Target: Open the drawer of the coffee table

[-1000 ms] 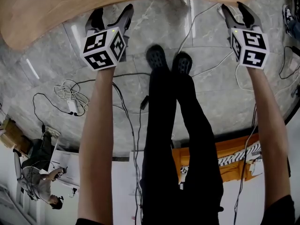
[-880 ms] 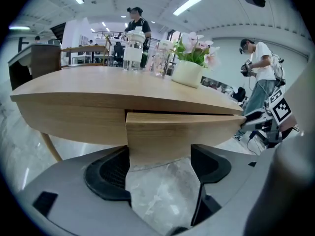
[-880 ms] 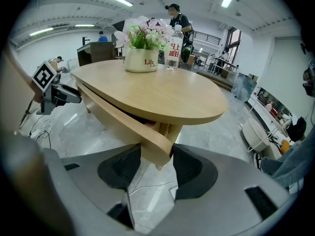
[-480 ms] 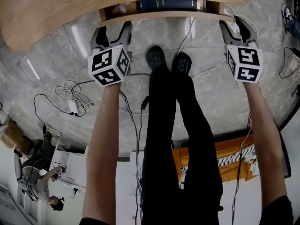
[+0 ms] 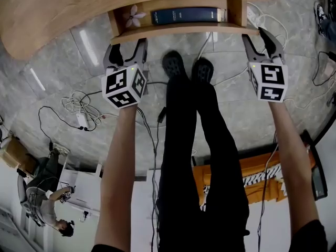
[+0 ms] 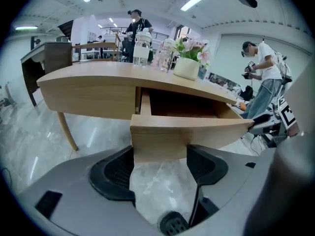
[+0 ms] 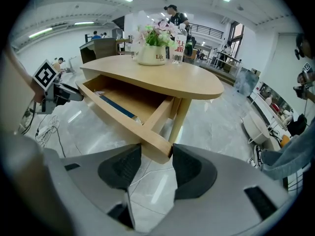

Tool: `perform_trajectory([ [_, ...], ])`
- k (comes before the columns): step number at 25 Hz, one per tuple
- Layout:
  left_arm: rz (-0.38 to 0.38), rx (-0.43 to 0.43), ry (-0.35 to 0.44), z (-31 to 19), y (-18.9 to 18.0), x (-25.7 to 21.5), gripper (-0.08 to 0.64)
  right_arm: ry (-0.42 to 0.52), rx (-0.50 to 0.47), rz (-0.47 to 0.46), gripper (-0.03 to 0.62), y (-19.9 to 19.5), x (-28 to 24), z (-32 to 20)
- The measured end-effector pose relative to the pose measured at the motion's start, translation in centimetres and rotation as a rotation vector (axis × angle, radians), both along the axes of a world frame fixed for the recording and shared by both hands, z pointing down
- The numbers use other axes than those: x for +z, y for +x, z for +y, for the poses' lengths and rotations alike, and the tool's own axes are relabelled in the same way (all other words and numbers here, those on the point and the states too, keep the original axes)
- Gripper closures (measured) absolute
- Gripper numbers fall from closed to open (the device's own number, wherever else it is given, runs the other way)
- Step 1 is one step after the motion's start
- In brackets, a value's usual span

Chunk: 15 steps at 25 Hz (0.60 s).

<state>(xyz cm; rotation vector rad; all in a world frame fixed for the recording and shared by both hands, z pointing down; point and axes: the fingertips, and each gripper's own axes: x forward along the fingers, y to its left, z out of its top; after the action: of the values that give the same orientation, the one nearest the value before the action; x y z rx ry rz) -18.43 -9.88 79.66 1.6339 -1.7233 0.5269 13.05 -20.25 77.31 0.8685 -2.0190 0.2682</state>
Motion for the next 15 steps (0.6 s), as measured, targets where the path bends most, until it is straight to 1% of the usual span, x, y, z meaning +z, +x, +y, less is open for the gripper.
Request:
perform_trajectory([
  [9, 0.029, -0.011, -0.049, 0.39, 0.0, 0.17, 0.22, -0.028, -0.022, 0.016, 0.394, -0.15, -0.05, -0.24],
  [15, 0.029, -0.02, -0.05, 0.41, -0.08, 0.52, 0.221, -0.029, -0.044, 0.024, 0.399, -0.14, 0.23, -0.32],
])
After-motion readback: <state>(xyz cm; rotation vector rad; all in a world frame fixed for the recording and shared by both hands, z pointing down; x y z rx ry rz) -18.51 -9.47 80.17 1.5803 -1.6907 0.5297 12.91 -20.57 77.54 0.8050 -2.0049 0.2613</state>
